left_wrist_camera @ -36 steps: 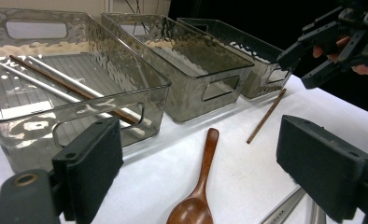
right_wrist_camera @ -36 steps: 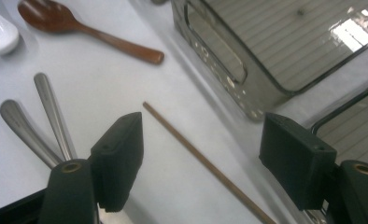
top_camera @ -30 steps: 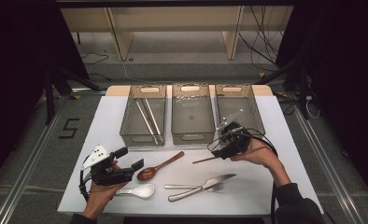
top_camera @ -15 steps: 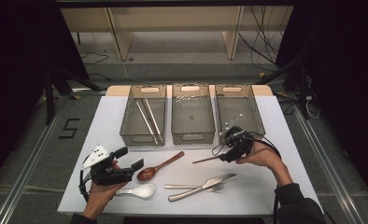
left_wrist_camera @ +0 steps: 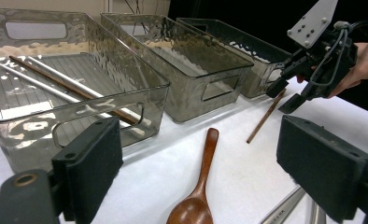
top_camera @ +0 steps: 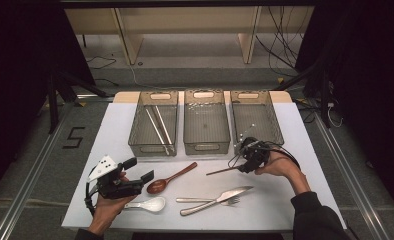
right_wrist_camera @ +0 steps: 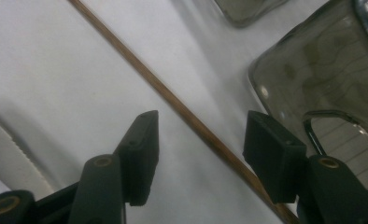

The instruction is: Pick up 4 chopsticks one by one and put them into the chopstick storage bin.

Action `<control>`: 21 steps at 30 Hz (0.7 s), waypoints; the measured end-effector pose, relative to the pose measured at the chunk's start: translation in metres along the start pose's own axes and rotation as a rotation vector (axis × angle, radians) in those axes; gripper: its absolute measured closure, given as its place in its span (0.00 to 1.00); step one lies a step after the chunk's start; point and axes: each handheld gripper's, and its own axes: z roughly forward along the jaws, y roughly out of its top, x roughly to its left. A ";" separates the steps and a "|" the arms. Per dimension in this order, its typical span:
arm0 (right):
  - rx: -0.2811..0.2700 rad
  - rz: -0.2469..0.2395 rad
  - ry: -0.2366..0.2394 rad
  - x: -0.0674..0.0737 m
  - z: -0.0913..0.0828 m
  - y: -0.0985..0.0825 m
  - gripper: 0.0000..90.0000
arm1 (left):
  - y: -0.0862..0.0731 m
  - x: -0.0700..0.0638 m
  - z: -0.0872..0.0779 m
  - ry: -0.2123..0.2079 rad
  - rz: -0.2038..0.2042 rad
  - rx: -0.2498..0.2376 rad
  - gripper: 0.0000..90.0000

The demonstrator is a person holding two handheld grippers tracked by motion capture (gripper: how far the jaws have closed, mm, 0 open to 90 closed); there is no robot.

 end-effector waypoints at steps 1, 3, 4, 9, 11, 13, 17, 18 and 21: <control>0.011 0.010 -0.001 0.000 0.001 0.000 0.52 | 0.000 0.000 0.000 0.000 0.000 0.000 0.15; 0.013 0.001 0.000 -0.001 0.003 0.001 0.54 | 0.000 0.000 0.000 0.000 0.000 0.000 0.15; 0.018 0.007 0.000 -0.001 0.003 0.001 0.55 | 0.000 0.000 0.000 0.000 0.000 0.000 0.15; 0.042 -0.003 0.003 -0.004 0.009 0.002 0.59 | 0.000 0.000 0.000 -0.001 0.000 0.000 0.15; 0.049 -0.013 0.005 -0.005 0.011 0.002 0.62 | 0.000 0.000 0.000 -0.001 0.000 0.000 0.15; 0.050 -0.014 0.017 -0.005 0.011 0.002 0.65 | 0.000 0.000 0.000 -0.002 -0.001 0.000 0.15; 0.063 -0.030 0.015 -0.003 0.011 0.003 0.70 | 0.000 0.000 0.000 -0.003 0.000 0.000 0.15; 0.070 -0.041 0.017 -0.003 0.011 0.003 0.71 | 0.000 0.000 0.000 -0.003 0.000 0.000 0.15; 0.116 -0.069 0.005 0.001 0.009 0.006 0.75 | 0.000 0.000 0.000 -0.002 0.000 0.000 0.15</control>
